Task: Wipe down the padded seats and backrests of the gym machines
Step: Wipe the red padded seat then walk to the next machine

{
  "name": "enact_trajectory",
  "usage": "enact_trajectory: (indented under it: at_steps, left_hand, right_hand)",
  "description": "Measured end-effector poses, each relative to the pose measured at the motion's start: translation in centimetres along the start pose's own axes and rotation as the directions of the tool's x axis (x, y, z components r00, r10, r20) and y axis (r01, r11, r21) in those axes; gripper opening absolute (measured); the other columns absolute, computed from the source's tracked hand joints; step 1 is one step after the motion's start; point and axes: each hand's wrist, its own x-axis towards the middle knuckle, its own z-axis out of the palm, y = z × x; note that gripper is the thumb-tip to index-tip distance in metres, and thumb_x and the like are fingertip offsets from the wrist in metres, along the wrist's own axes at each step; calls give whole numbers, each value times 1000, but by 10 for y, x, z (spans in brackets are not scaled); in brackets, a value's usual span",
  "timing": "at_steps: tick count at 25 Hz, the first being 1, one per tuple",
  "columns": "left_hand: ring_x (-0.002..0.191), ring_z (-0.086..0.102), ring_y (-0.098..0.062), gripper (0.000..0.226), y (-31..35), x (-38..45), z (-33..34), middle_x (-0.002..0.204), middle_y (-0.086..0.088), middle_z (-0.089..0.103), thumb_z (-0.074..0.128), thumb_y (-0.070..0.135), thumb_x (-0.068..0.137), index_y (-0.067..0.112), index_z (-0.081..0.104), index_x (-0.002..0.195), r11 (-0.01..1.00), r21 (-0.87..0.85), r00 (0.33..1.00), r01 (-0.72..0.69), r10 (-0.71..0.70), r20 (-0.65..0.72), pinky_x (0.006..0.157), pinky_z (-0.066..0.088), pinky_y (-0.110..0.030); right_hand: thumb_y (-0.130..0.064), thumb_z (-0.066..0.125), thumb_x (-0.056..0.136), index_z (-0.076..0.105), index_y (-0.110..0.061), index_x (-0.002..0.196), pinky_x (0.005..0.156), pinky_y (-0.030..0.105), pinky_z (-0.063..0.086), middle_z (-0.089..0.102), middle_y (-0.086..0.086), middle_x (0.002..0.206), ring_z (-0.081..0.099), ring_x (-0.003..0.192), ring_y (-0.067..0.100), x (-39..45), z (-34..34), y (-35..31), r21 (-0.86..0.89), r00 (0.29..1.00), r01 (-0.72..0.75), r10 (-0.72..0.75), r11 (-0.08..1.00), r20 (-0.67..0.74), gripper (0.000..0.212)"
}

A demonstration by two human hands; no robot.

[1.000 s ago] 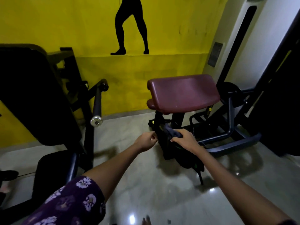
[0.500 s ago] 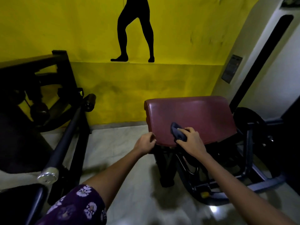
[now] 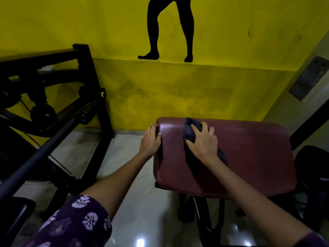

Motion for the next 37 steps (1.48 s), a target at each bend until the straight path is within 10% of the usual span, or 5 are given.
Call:
enact_trajectory:
  at_steps: [9, 14, 20, 25, 37]
  left_hand:
    - [140, 28, -22, 51, -9, 32, 53, 149, -7, 36, 28, 34, 98, 10, 41, 141, 991, -108, 988, -75, 59, -143, 112, 19, -29]
    - [136, 26, -5, 44, -16, 35, 56, 145, 7, 34, 30, 23, 99, 11, 43, 139, 966, -238, 976, -103, 53, -209, 114, 17, -19]
    - [134, 30, -5, 42, -15, 33, 55, 143, 7, 34, 32, 19, 99, 11, 46, 137, 941, -321, 973, -105, 31, -227, 109, 18, -8]
    - [135, 32, -9, 43, -16, 35, 55, 142, 6, 37, 31, 21, 98, 11, 47, 137, 941, -324, 976, -96, 25, -217, 110, 20, -11]
    - [137, 33, -17, 44, -14, 32, 56, 147, -5, 39, 34, 26, 98, 13, 47, 137, 950, -305, 979, -64, 1, -202, 111, 27, -31]
  right_hand:
    - [-62, 67, 68, 54, -29, 133, 73, 52, 46, 57, 9, 132, 43, 101, 35, -22, 71, -17, -253, 956, 257, -284, 933, -77, 74]
    - [-58, 32, 86, 54, -28, 133, 68, 43, 41, 59, 7, 124, 49, 91, 35, 49, 61, -30, -166, 974, -3, -35, 986, -223, 60]
    - [-56, 39, 79, 49, -27, 137, 64, 38, 42, 58, 11, 126, 42, 88, 31, 14, 81, 4, -236, 847, 434, -483, 869, -223, 65]
    - [-54, 35, 84, 56, -22, 130, 59, 35, 45, 59, 13, 116, 54, 81, 32, 52, 71, -22, -150, 956, 69, -108, 986, -271, 60]
    - [-51, 42, 86, 50, -23, 135, 63, 36, 45, 54, 15, 118, 51, 83, 31, -22, 91, -25, -3, 968, -17, 15, 1000, -249, 57]
